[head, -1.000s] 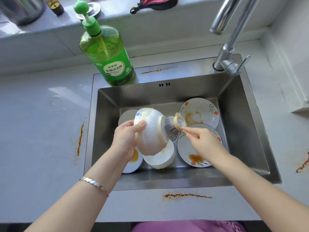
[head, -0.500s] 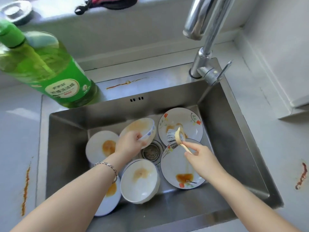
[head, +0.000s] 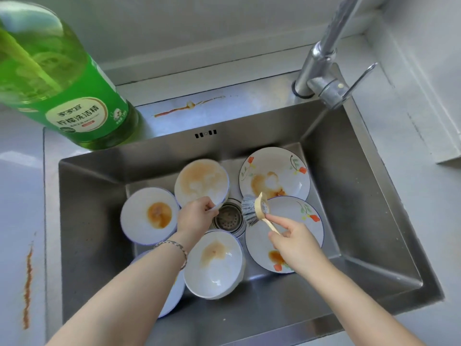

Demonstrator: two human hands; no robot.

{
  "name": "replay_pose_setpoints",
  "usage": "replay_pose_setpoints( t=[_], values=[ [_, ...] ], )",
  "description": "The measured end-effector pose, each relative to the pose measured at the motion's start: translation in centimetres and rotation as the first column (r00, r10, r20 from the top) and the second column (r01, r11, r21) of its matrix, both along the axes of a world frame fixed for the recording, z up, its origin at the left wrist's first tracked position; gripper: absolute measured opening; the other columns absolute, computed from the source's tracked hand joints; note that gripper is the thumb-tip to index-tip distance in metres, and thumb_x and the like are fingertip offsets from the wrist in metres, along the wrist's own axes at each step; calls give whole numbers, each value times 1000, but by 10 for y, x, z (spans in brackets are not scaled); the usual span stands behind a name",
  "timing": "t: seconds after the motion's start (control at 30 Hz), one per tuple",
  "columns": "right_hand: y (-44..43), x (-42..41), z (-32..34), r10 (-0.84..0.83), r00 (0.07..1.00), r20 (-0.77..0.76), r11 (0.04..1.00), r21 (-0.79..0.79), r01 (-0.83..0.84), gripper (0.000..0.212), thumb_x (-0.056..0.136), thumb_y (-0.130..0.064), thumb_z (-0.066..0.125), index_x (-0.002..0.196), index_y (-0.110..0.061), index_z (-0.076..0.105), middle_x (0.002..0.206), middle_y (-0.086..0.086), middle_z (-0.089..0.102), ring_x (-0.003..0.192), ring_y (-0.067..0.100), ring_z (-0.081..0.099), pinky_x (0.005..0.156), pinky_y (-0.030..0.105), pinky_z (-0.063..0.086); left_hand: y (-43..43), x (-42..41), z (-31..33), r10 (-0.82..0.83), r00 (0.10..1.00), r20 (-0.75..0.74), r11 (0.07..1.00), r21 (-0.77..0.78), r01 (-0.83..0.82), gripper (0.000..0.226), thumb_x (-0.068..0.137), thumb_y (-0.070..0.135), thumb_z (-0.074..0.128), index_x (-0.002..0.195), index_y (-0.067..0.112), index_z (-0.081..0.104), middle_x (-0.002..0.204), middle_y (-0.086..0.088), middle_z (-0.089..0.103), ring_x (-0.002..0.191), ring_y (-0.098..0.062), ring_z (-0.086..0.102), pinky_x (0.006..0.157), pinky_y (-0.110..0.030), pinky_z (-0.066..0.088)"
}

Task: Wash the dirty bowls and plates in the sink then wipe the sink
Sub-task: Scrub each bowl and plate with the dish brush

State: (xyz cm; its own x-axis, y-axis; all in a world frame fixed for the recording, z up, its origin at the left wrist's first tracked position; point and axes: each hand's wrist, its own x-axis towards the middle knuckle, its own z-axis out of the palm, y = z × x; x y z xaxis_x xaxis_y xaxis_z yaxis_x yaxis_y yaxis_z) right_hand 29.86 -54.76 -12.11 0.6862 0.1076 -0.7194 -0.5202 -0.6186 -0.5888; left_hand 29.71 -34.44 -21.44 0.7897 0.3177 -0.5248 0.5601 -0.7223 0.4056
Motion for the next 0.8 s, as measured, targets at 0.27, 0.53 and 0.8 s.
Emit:
replay_pose_setpoints(
  t=[0.27,0.53,0.8],
  values=[
    [31,-6,6,23,1000,-4,999,43,-23,41,91,-10,49,122,-35,56,52,-18,49,36,-6,44,39,8,30,18,-31,18,321,936,147,932,-225,-284,27,88,18,62,115,13,60,113,-2,63,105,-19,57,87,-25,42],
    [71,-15,7,139,990,33,990,9,-139,35,89,-10,53,114,-35,59,57,-7,45,35,1,43,37,12,30,97,-100,25,788,611,-73,594,-173,-786,62,93,25,55,144,2,28,136,-16,50,127,-30,45,100,-33,34],
    [90,-29,-6,191,982,11,982,0,-191,44,88,-9,52,89,-53,51,47,-8,36,39,8,31,39,16,26,110,-91,-1,838,538,-93,480,-343,-807,50,93,7,51,140,18,40,127,-6,56,112,-29,55,93,-43,50]
  ],
)
